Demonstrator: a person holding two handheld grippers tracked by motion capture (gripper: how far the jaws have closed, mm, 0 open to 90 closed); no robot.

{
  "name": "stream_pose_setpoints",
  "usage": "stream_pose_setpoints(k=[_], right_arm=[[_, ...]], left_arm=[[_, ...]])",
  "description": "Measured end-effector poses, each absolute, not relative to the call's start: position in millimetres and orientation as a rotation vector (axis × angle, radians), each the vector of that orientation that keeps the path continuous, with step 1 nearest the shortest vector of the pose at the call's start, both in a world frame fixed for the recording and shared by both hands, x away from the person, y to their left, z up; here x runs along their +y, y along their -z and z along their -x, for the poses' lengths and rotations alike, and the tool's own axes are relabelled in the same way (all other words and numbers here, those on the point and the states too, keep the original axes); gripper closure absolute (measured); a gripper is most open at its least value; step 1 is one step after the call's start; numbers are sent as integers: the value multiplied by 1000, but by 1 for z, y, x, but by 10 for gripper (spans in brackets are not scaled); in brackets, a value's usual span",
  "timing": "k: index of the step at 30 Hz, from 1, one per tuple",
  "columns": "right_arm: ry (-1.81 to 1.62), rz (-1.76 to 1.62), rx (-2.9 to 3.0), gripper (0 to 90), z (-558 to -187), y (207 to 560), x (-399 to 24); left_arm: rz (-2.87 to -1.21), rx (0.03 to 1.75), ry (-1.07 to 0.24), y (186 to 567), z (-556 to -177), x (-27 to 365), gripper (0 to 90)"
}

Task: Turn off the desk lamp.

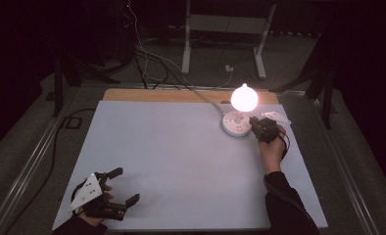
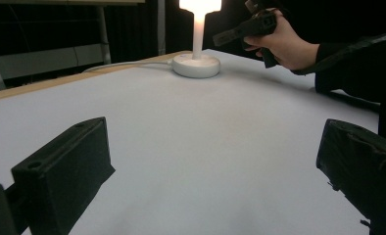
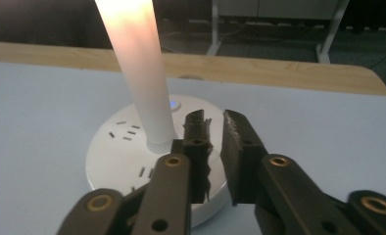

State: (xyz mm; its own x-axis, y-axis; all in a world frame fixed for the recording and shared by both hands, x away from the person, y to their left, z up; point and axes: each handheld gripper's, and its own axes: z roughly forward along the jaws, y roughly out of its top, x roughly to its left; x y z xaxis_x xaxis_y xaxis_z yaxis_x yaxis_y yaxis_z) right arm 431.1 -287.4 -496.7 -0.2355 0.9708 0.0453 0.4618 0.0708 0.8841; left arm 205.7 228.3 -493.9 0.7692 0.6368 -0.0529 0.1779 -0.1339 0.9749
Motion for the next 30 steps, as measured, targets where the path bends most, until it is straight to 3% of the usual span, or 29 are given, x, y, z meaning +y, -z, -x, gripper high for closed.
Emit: stream_pose_setpoints(k=[1, 3, 30], right_arm=[[-1082, -1430, 1775, 889, -434, 499, -286], [-1079, -1439, 1779, 894, -435, 500, -285], [-986, -1452, 1831, 899, -458, 514, -278]], left_arm=[[-1690, 650, -446, 494, -206, 228, 5], [-1690, 651, -446, 494, -206, 228, 5], [-1700, 659, -450, 495, -206, 228, 5]])
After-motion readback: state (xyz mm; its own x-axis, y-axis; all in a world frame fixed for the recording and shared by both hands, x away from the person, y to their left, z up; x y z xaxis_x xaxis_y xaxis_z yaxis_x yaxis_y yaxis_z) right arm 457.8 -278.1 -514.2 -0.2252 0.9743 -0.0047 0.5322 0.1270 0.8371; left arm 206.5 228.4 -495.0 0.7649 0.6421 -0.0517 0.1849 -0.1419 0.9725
